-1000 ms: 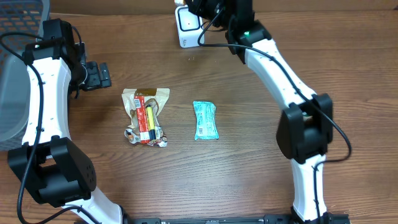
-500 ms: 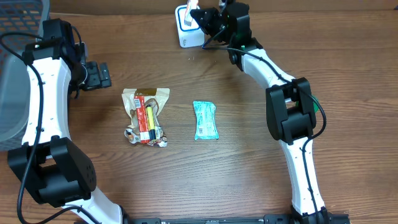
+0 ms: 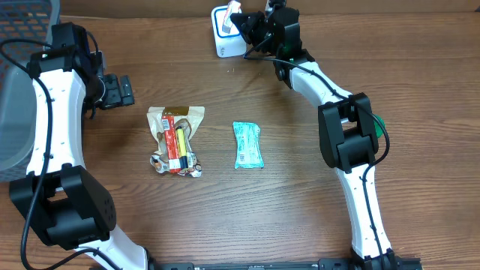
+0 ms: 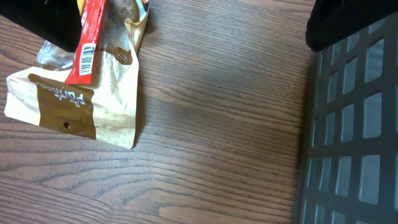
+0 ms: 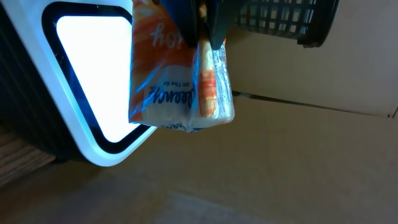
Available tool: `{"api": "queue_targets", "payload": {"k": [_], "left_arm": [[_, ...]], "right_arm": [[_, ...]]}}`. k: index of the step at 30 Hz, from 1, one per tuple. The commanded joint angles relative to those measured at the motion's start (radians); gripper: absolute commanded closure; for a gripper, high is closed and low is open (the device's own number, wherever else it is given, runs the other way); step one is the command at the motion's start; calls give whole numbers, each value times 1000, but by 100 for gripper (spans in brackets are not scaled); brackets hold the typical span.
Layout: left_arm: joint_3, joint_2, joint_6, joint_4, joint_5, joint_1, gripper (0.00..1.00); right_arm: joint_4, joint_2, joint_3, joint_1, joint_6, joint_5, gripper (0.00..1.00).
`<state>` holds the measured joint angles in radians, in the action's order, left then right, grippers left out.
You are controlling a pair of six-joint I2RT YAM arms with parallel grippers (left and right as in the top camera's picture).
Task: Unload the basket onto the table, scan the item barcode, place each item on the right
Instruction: 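Hold the Kleenex pack against the white scanner, then carry the Kleenex pack right and set it on the table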
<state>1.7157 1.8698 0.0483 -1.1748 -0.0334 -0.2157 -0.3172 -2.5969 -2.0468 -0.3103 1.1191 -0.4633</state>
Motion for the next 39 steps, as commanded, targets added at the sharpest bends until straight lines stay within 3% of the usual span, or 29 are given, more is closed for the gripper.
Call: {"api": "queue_targets", "payload": {"k": [1,13,16,26,31,35,39], "left_arm": [[21,-19,-15,2,8,9,0],[21,-19,-15,2,8,9,0],[21,-19,-15,2,8,9,0],[21,-19,-15,2,8,9,0],[21,-19,-15,2,8,9,0],[21,-19,-15,2,8,9,0],[21,-19,-15,2,8,9,0]], "right_arm": [[21,-15,-16,-8,-1,21,97],[98,18,-16,-13,-23,-67,96],[194,80,-16,-16,-58,-63,96],[901,367,-16,18,-458,-51,96],[1291,417,-16,71,-615,-43,96],[1574,411,6,98,-708,153,96],[1709,411,73,101,-708,425,96]]}}
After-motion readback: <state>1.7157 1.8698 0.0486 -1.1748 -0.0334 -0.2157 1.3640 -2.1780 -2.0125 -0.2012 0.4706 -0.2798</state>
